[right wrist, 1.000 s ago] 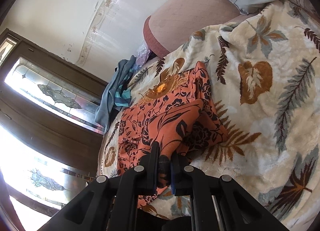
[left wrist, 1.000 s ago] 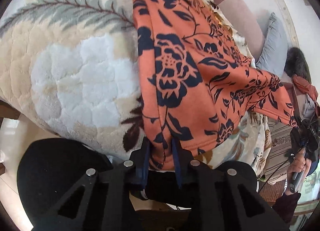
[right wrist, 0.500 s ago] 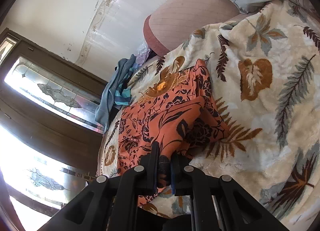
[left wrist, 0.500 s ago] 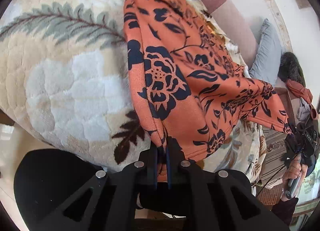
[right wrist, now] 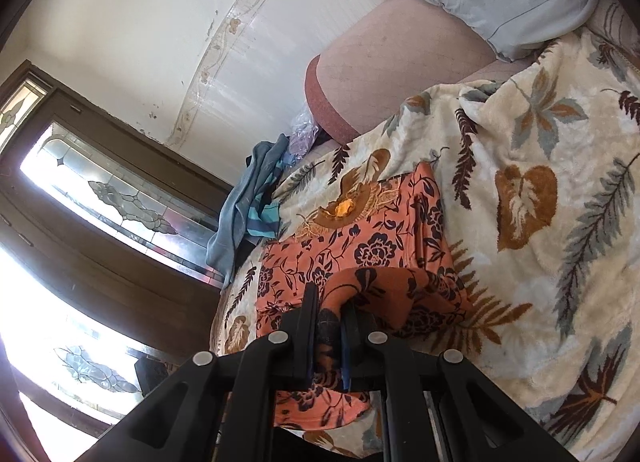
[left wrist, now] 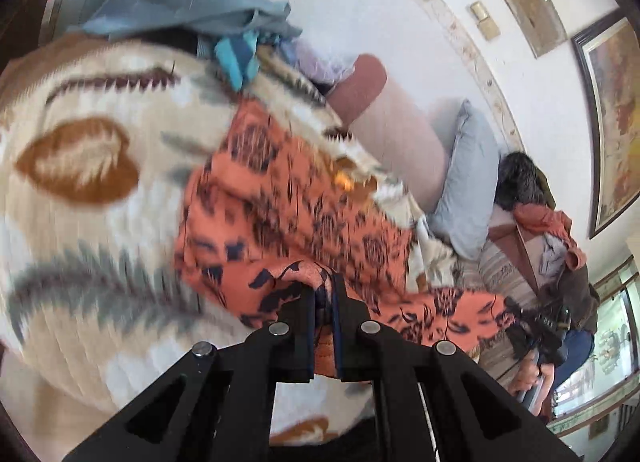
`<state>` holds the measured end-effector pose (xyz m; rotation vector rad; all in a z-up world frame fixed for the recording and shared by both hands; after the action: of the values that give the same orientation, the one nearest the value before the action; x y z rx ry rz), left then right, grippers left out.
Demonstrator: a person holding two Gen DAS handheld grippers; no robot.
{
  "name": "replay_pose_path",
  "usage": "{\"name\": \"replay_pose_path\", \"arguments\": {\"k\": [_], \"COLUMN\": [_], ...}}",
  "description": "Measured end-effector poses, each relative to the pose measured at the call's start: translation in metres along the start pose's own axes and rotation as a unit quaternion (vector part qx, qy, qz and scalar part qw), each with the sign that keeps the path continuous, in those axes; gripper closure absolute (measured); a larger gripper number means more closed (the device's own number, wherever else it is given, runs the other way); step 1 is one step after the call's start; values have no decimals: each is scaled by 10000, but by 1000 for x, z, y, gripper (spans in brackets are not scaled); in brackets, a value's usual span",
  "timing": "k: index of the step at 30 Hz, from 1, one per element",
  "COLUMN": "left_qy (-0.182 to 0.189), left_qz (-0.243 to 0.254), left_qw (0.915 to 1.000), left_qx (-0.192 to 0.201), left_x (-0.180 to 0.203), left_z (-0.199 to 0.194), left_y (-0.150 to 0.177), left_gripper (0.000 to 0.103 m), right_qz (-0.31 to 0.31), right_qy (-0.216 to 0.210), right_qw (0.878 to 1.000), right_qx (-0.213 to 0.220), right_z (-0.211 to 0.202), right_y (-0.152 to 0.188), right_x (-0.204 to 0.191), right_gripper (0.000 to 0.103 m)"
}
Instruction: Fold small clothes
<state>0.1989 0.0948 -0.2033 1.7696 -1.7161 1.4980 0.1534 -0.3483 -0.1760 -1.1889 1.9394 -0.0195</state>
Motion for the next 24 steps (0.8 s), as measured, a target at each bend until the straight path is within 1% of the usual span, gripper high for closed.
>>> {"name": "replay_pose_path", "arguments": {"k": [4,6,7,9,11,13,15,16,17,18,19,20,21,22,23,24], "left_qy": [-51,-139,-179,-384,-566,-820,-1105,-1239,-1348,-1376,-1319,-1237,-1103,-883,-697,-586], "left_qz": [106,106,127,181,191,166,-80,-186,-315,-476,-632,-784,-921,-1040,-1102,-1118], "left_qw": [9997,9996,9995,9990,9982,9965,9938,9920,9902,9892,9890,9891,9896,9906,9914,9918], "left_qx": [209,242,232,158,47,-48,-138,-165,-177,-194,-205,-171,-94,17,118,218], "left_x": [-1,-6,-9,-18,-29,-50,-79,-95,-110,-123,-132,-140,-143,-143,-140,-136], "left_z": [17,37,47,78,109,142,170,180,187,193,196,196,192,186,181,173], "left_y": [-68,-105,-118,-148,-169,-189,-200,-202,-202,-200,-198,-195,-194,-194,-194,-195], "left_gripper": [97,97,97,97,97,96,96,96,96,96,96,95,94,94,92,90], "right_qz": [-20,39,96,236,408,634,975,1170,1406,1699,2028,2361,2660,2842,2896,2787], "right_qy": [8,10,15,8,62,103,107,143,162,174,154,98,59,26,42,126], "right_qw": [10000,10000,9999,9997,9991,9978,9950,9930,9899,9853,9791,9714,9629,9568,9546,9576], "right_qx": [42,46,49,58,99,152,166,96,23,20,92,233,450,608,697,724], "right_z": [21,39,49,72,98,125,153,167,179,188,192,191,186,179,172,165], "right_y": [-26,-44,-53,-73,-96,-119,-140,-147,-152,-157,-162,-165,-167,-169,-169,-167], "right_x": [-9,-10,-10,-8,-1,11,30,43,57,74,93,111,128,141,150,154], "right_gripper": [94,94,94,94,94,94,91,91,85,70,57,33,29,28,28,28]}}
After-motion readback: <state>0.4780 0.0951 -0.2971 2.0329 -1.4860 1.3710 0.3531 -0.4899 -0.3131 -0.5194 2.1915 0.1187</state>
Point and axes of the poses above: each gripper's, at about its wrist camera, not at the fingertips, and z roughly the way its jaws point, x to its right, y to its underside, the point moved 9 cm from there along z, roughly the way its jaws point, and after that the axes turned 12 degrees about y, right-handed, at the moved point
